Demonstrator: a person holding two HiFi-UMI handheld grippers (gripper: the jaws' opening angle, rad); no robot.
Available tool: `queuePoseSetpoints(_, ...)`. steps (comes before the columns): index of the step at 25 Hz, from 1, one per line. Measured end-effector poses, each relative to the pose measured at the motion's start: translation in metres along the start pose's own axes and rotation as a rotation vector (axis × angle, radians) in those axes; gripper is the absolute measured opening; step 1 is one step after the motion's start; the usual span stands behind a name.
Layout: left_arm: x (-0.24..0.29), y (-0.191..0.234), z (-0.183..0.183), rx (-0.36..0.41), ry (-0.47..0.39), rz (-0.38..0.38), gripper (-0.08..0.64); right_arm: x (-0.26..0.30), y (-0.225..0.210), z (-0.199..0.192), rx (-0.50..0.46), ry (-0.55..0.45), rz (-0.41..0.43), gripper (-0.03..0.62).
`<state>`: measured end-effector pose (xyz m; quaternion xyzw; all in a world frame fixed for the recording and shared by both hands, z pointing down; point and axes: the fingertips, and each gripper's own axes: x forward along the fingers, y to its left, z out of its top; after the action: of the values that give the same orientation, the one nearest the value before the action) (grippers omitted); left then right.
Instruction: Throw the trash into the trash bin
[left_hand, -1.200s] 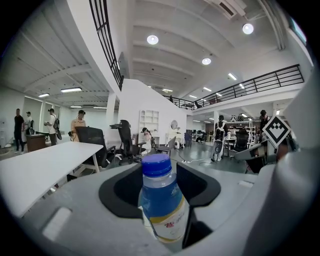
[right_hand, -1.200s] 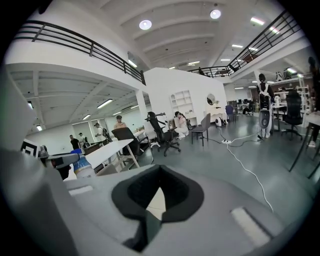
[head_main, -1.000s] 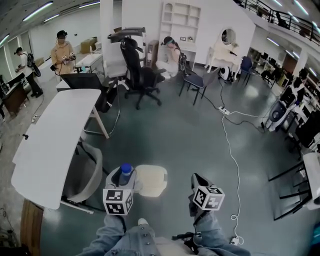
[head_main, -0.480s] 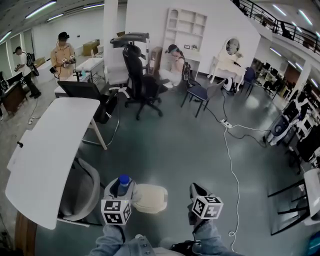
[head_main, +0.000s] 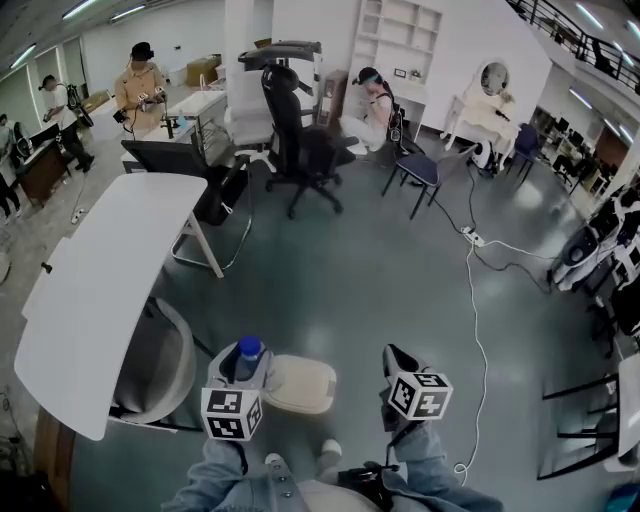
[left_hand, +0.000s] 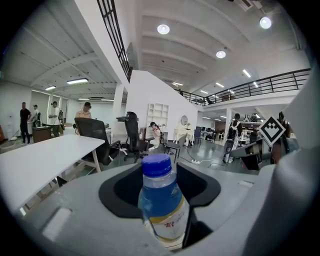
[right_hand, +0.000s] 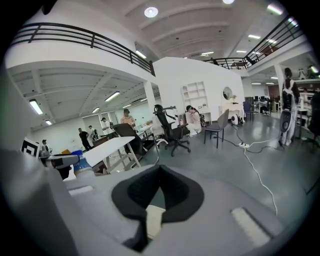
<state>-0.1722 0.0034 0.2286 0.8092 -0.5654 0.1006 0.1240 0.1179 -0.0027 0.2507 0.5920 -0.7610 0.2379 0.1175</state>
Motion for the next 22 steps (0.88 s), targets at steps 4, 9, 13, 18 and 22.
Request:
queuePoseSetpoints(4,0.015,-0.006,0.002,0.008,-0.004,0.009,0.222,0.006,-0.023,0.006,0.015,-0.001,0.002,0.003)
queuePoseSetpoints(9,0.027,-0.016,0.007,0.016,-0.001,0.008,0.222,0.001,-0.050,0.014,-0.007,0.019,-0.012,0.003)
queuePoseSetpoints(13,0.033,-0.023,0.000,0.026,0.021,0.004,0.222,-0.001,-0.074,0.013,-0.032,0.044,-0.029,0.003)
queuePoseSetpoints(18,0.044,-0.036,-0.015,0.041,0.058,0.003,0.222,0.009,-0.102,0.011,-0.082,0.072,-0.035,0.003)
queuePoseSetpoints(22,0.060,-0.041,-0.037,0.051,0.095,0.003,0.222,0.037,-0.113,0.000,-0.114,0.093,-0.010,0.003)
